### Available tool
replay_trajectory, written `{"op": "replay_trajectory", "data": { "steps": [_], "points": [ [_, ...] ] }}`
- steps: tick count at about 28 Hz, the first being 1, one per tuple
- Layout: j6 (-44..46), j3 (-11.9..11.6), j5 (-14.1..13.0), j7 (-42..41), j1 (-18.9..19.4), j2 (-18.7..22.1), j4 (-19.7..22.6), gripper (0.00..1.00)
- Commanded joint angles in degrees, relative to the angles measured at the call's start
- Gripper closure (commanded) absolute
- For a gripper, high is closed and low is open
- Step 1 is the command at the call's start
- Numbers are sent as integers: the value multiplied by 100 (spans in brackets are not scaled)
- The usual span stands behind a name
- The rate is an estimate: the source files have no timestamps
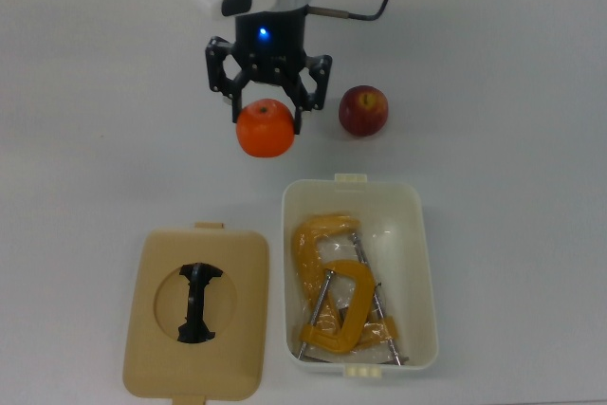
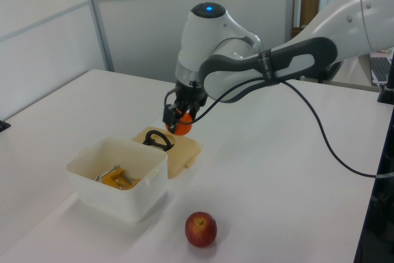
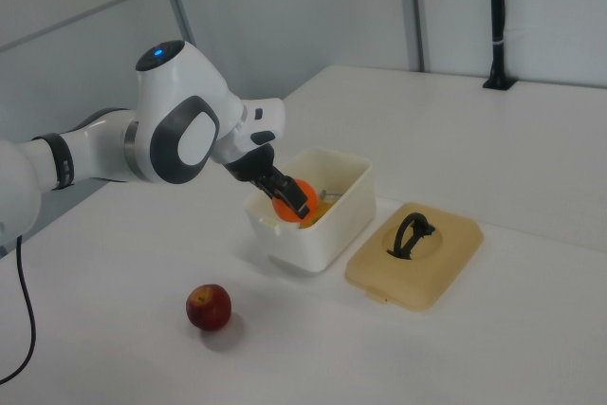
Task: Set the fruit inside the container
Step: 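Lift the tangerine, carry it over the white container, release it inside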
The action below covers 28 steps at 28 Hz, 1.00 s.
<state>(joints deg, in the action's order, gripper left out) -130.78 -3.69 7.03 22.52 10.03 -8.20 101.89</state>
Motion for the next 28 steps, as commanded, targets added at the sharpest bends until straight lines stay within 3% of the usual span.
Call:
{"op": "replay_trajectory", "data": {
  "steps": [1,6,7,11,12,13,18,22,26,28],
  "points": [
    [96,237,96,893,96,-910,-872,100],
    [-96,334,719,2140,209,-1666,-1540,100],
    [-289,334,956,2560,288,-1807,-1628,100],
    [-563,342,1432,3354,341,-1887,-1638,96],
    [-563,342,1555,3495,359,-1896,-1638,81],
    [-554,342,1721,3679,420,-1896,-1638,3],
    [-493,351,1925,3646,509,-1861,-1585,0],
    [-64,360,1828,3155,517,-1747,-1445,0],
    [710,544,1338,2400,500,-1431,-1234,0],
    [1218,562,856,1463,509,-1142,-937,0]
  ]
}}
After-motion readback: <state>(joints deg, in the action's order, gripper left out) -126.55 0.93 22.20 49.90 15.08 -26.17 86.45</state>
